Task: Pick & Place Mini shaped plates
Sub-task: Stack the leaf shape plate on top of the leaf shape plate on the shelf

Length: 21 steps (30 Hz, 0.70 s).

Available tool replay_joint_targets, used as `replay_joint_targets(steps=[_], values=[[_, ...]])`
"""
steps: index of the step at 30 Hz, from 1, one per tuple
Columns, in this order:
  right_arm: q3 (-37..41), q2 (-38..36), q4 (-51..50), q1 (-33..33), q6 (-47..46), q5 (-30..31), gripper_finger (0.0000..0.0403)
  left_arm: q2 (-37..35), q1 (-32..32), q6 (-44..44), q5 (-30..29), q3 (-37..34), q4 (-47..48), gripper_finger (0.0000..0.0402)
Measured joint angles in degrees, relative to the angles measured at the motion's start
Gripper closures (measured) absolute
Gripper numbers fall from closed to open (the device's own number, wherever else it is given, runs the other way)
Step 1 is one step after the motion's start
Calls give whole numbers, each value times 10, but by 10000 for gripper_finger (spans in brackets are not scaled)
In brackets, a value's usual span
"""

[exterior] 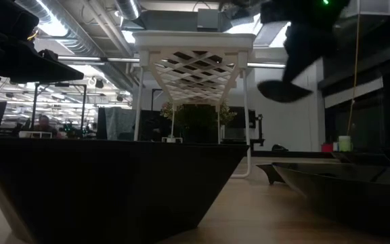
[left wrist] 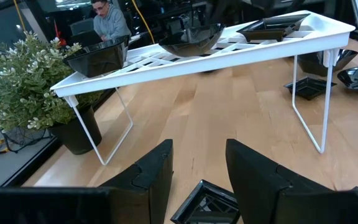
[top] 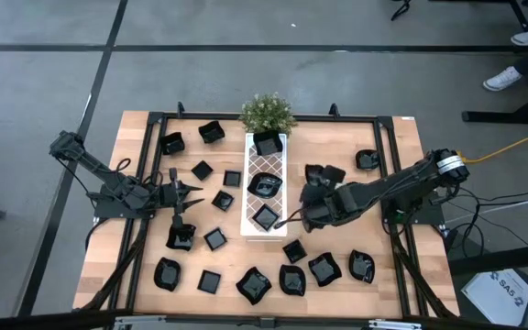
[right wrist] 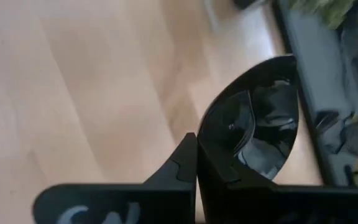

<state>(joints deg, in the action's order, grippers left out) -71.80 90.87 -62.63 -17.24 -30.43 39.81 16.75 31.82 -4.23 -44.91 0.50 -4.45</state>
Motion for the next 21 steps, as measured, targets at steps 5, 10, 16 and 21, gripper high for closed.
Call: replay_joint_targets(steps=[5, 10, 16, 21], values=[[-46, 0, -1, 16, 66, 27, 399, 0, 0, 0, 0, 0, 0, 258], [-79, 0, 6, 29, 149, 29, 399, 0, 0, 0, 0, 0, 0, 258], [-91, 0, 58, 43, 283, 28, 399, 0, 0, 0, 0, 0, 0, 258], [-91, 0, 121, 48, 416, 15, 399, 0, 0, 0, 0, 0, 0, 258]])
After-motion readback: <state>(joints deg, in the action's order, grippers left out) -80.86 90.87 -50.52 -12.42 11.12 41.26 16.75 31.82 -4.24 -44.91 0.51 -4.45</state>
